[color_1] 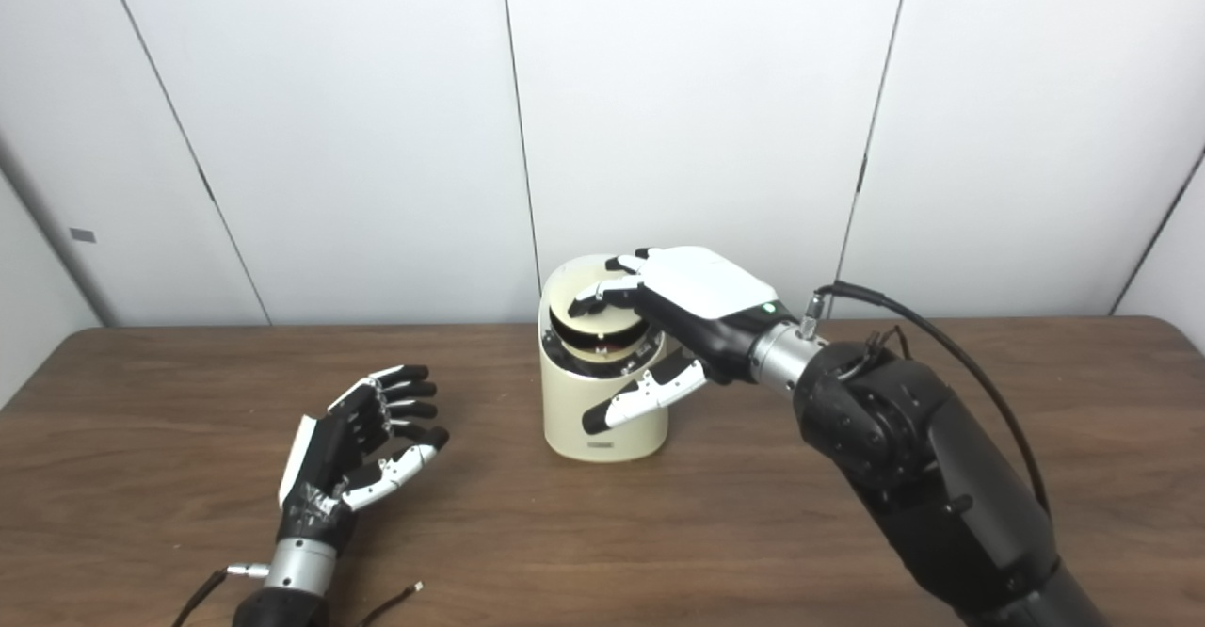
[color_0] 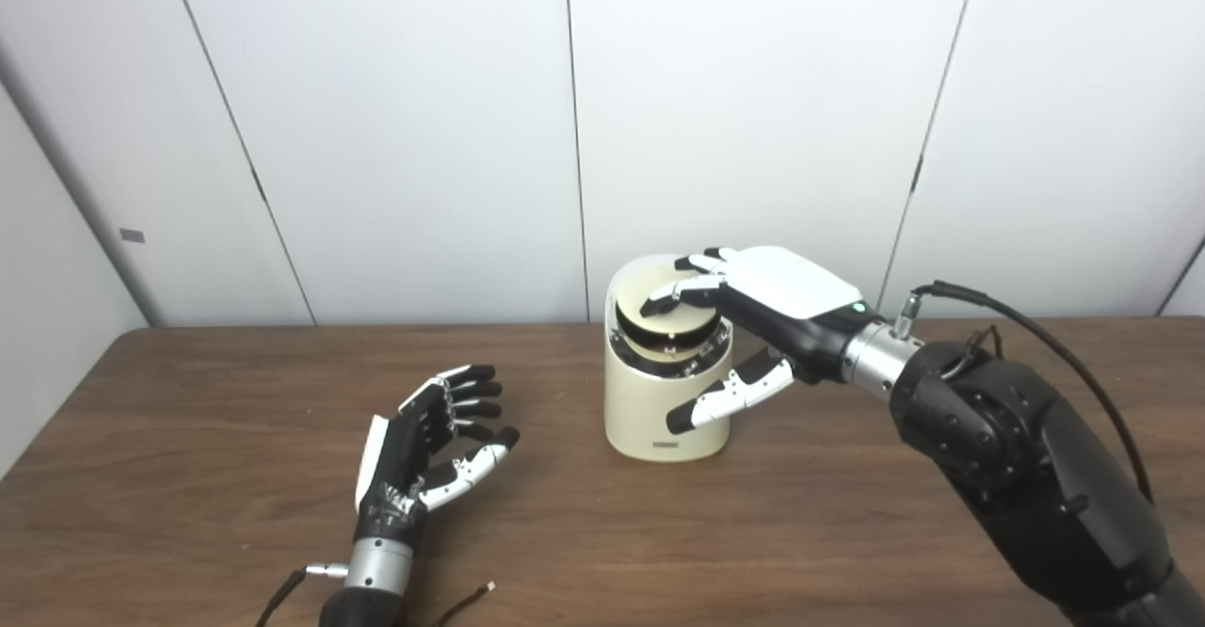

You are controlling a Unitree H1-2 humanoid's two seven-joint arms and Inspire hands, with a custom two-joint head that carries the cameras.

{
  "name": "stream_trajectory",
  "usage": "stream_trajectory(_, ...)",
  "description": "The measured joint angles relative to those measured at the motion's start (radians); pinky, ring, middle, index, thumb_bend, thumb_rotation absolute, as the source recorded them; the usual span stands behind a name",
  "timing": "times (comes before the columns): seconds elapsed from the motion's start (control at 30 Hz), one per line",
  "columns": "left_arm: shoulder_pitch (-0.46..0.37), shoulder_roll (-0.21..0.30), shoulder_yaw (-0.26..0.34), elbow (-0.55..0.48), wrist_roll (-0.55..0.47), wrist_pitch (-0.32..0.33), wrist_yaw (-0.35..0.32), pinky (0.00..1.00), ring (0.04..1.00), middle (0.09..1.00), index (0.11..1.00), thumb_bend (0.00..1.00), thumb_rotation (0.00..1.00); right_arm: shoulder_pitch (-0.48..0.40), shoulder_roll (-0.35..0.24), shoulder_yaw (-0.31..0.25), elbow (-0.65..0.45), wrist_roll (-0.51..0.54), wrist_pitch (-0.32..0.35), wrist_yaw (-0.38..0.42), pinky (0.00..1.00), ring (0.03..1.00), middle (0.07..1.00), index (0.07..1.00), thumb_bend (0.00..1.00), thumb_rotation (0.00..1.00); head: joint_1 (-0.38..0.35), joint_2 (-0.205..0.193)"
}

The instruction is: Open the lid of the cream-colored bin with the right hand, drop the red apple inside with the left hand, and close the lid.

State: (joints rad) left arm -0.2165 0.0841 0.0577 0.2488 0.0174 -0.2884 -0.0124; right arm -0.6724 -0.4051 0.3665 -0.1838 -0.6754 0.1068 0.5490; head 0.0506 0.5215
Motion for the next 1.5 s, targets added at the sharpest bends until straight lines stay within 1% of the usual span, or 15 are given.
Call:
stream_trajectory(0.27,0.003,-0.001,-0.001,-0.005,0.003,0.002,0.001,0.53,0.641,0.697,0.733,0.56,0.02,0.012,0.0,0.0,-0.021,-0.008,0.0,0.008,1.0,0.957,0.788,0.794,0.71,0.6,0.002,0.009)
stream_trajectory(0.43,0.01,-0.002,-0.006,-0.016,0.006,0.004,0.002,0.52,0.641,0.697,0.731,0.56,0.03,0.026,0.0,-0.001,-0.021,-0.008,0.0,0.011,1.0,0.957,0.783,0.791,0.71,0.62,0.002,0.015)
stream_trajectory(0.5,0.01,-0.002,-0.005,-0.016,0.005,0.006,0.002,0.53,0.641,0.696,0.73,0.57,0.02,0.028,0.0,-0.001,-0.021,-0.008,0.0,0.012,1.0,0.956,0.783,0.789,0.72,0.61,0.003,0.02)
stream_trajectory(0.6,0.011,-0.004,-0.005,-0.021,0.004,0.02,0.002,0.53,0.643,0.695,0.731,0.57,0.01,0.03,-0.002,0.0,-0.023,-0.013,0.001,0.024,1.0,0.955,0.796,0.798,0.72,0.64,0.006,0.026)
stream_trajectory(0.7,0.017,-0.008,-0.004,-0.031,0.0,0.033,0.002,0.53,0.646,0.694,0.73,0.58,0.02,0.03,-0.012,0.012,-0.028,-0.021,0.005,0.056,1.0,0.95,0.804,0.799,0.72,0.67,0.008,0.032)
stream_trajectory(0.8,0.025,-0.011,-0.004,-0.039,-0.001,0.036,0.001,0.53,0.644,0.692,0.729,0.58,0.06,0.019,-0.026,0.035,-0.036,-0.051,0.006,0.086,0.97,0.923,0.789,0.777,0.75,0.71,0.009,0.037)
stream_trajectory(0.9,0.03,-0.013,-0.004,-0.047,-0.001,0.037,0.0,0.53,0.646,0.691,0.729,0.59,0.07,-0.005,-0.031,0.061,-0.041,-0.085,0.005,0.105,0.94,0.888,0.765,0.761,0.76,0.69,0.011,0.04)
stream_trajectory(1.0,0.033,-0.019,-0.004,-0.054,-0.001,0.043,0.001,0.53,0.643,0.688,0.725,0.58,0.05,-0.017,-0.031,0.068,-0.041,-0.102,0.008,0.119,0.94,0.902,0.77,0.764,0.76,0.69,0.011,0.043)
stream_trajectory(1.17,0.035,-0.019,-0.004,-0.055,0.0,0.048,0.001,0.53,0.645,0.69,0.729,0.58,0.06,-0.019,-0.031,0.073,-0.041,-0.111,0.008,0.123,0.93,0.907,0.779,0.769,0.77,0.7,0.011,0.043)
stream_trajectory(1.27,0.035,-0.019,-0.004,-0.055,0.0,0.048,0.001,0.52,0.644,0.692,0.726,0.58,0.06,-0.018,-0.03,0.068,-0.041,-0.105,0.008,0.123,0.95,0.915,0.779,0.771,0.76,0.7,0.009,0.042)
stream_trajectory(1.37,0.034,-0.019,-0.005,-0.055,0.0,0.047,0.001,0.52,0.646,0.695,0.727,0.58,0.06,-0.004,-0.028,0.039,-0.041,-0.075,0.013,0.122,0.97,0.937,0.785,0.778,0.72,0.67,0.009,0.041)
stream_trajectory(1.5,0.034,-0.02,-0.005,-0.055,-0.002,0.048,0.0,0.53,0.645,0.691,0.729,0.59,0.06,0.027,-0.015,-0.009,-0.048,-0.039,0.019,0.096,0.94,0.926,0.772,0.777,0.69,0.62,0.006,0.037)
